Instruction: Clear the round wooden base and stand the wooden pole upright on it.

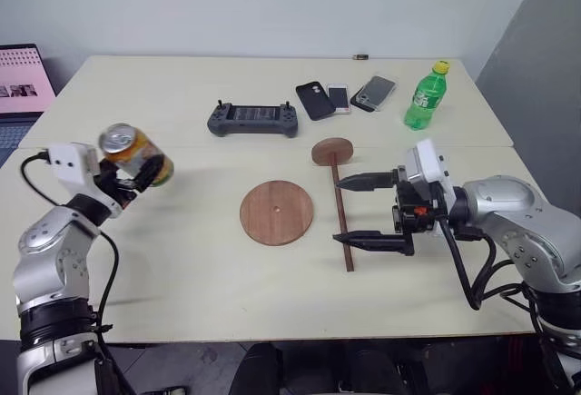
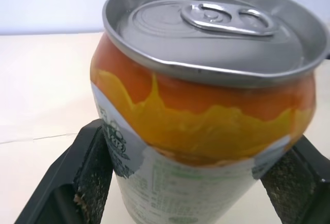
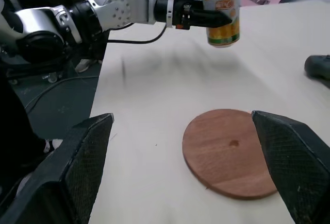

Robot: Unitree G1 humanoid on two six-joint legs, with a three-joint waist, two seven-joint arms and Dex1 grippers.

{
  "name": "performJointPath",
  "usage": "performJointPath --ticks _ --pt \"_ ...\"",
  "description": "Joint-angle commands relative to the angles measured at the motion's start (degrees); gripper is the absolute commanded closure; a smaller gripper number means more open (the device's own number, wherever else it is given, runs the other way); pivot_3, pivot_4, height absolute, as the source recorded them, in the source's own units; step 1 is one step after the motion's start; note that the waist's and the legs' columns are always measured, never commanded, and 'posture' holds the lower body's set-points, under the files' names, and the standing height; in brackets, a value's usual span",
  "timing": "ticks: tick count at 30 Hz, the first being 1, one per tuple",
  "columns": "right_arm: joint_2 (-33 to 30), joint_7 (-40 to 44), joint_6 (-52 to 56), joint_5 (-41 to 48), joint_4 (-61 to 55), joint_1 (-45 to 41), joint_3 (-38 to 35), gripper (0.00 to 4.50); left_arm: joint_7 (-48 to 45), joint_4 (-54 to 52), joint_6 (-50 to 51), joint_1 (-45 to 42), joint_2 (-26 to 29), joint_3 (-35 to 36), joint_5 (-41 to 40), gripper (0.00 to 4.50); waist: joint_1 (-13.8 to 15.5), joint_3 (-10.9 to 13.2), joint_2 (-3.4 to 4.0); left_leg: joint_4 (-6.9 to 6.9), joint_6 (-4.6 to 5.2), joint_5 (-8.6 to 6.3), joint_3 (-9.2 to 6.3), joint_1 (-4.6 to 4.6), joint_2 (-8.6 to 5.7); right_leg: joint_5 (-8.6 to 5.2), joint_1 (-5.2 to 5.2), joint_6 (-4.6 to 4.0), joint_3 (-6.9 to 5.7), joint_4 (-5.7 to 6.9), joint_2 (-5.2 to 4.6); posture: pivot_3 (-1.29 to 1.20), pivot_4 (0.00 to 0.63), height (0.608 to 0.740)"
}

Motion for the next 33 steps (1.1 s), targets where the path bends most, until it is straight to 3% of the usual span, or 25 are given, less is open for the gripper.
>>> performJointPath --ticks 1,19,22,30,33 --pt "1.92 0.49 -2.4 -1.18 1.2 -2.89 0.6 0.0 4.74 4.38 -3.64 0.56 3.81 5.41 1.59 0.96 -0.1 -0.01 -0.02 0.0 0.0 0.0 0.0 0.0 0.0 0.0 0.0 0.0 0.0 0.01 0.0 0.0 0.15 0.74" --pt "4.13 1.86 -4.27 -4.66 2.68 -3.78 2.56 0.0 8.05 23.36 -10.76 -1.42 7.18 7.34 2.39 0.96 0.14 -0.16 -0.35 -0.01 0.0 0.0 -0.04 -0.03 -0.02 0.0 -0.01 -0.01 -0.07 -0.01 -0.06 0.0 0.15 0.74" --pt "4.07 1.86 -4.11 -4.72 2.32 -3.45 2.46 0.0 7.73 24.85 -11.11 -1.56 7.39 7.55 2.01 0.05 0.1 -0.16 -0.35 -0.02 0.0 0.0 -0.04 0.0 -0.01 0.0 -0.01 -0.01 -0.07 0.02 -0.05 0.0 0.15 0.74" --pt "3.86 1.74 -3.35 -4.37 1.81 -3.5 2.29 0.0 5.8 23.76 -11.08 0.07 7.43 7.56 1.39 0.05 0.07 -0.16 -0.35 -0.02 0.0 0.0 -0.04 0.0 -0.01 0.01 -0.02 -0.01 -0.06 0.02 -0.05 0.0 0.15 0.74" --pt "3.89 1.52 -3.03 -4.22 1.45 -3.57 2.22 0.0 5.96 18.2 -10.55 4.59 6.18 8.3 0.93 0.05 -0.02 -0.15 -0.35 -0.03 -0.01 0.0 -0.03 0.0 0.0 0.01 -0.02 -0.01 -0.05 0.01 -0.05 0.0 0.15 0.74"
